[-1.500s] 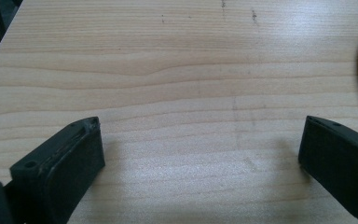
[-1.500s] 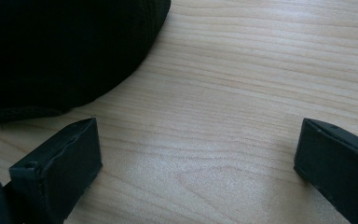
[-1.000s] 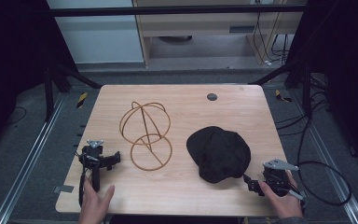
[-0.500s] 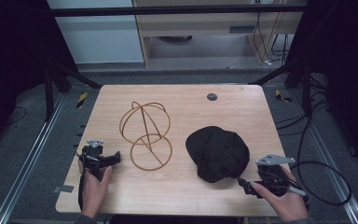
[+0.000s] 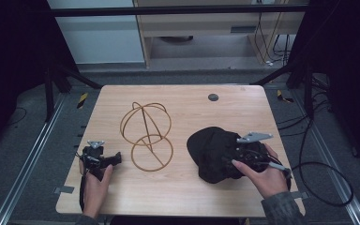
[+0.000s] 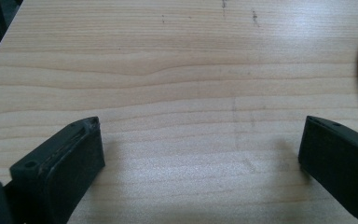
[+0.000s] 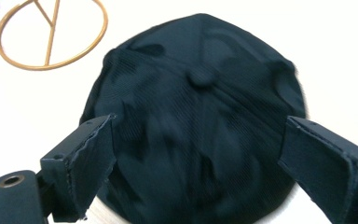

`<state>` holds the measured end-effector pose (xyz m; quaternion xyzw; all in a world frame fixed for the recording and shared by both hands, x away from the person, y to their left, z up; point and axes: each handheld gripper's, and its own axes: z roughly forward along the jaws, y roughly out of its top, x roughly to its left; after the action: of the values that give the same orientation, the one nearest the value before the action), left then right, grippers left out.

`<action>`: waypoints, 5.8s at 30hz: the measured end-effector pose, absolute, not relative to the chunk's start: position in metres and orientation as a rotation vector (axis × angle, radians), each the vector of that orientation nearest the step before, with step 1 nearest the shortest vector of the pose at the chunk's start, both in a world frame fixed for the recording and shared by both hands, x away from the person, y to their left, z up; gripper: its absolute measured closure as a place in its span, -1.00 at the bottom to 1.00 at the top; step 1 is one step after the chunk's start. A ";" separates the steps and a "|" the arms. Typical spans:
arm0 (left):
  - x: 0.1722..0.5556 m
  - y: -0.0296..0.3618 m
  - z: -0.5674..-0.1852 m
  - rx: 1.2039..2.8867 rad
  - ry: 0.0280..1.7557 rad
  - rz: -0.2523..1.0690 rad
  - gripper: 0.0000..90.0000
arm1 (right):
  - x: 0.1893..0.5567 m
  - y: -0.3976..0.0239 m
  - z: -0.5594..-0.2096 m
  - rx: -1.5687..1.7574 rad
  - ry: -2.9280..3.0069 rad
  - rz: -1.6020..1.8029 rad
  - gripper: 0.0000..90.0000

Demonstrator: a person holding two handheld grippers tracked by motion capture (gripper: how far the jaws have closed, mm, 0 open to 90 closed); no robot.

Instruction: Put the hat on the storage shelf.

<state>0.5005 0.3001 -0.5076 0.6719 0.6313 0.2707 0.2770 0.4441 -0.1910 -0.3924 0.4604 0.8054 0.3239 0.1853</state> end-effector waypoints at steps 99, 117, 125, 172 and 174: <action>0.500 0.300 -0.508 1.838 1.647 0.708 -1.00 | 0.476 -0.171 -0.224 1.390 1.960 1.413 0.92; 0.500 0.299 -0.508 1.834 1.645 0.706 -1.00 | 0.483 -0.112 -0.194 1.264 2.031 1.579 0.92; 0.500 0.299 -0.508 1.834 1.646 0.706 -1.00 | 0.491 -0.086 -0.199 1.244 2.090 1.592 0.92; 0.501 0.298 -0.508 1.834 1.644 0.707 -1.00 | 0.506 -0.028 -0.252 1.191 2.323 1.432 0.89; 0.501 0.298 -0.508 1.835 1.644 0.709 -1.00 | 0.507 -0.028 -0.256 1.201 2.326 1.431 0.89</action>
<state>0.5010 0.2982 -0.5079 0.6862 0.6148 0.2651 0.2846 0.5073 -0.0278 -0.2563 0.4014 0.7772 0.4782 0.0789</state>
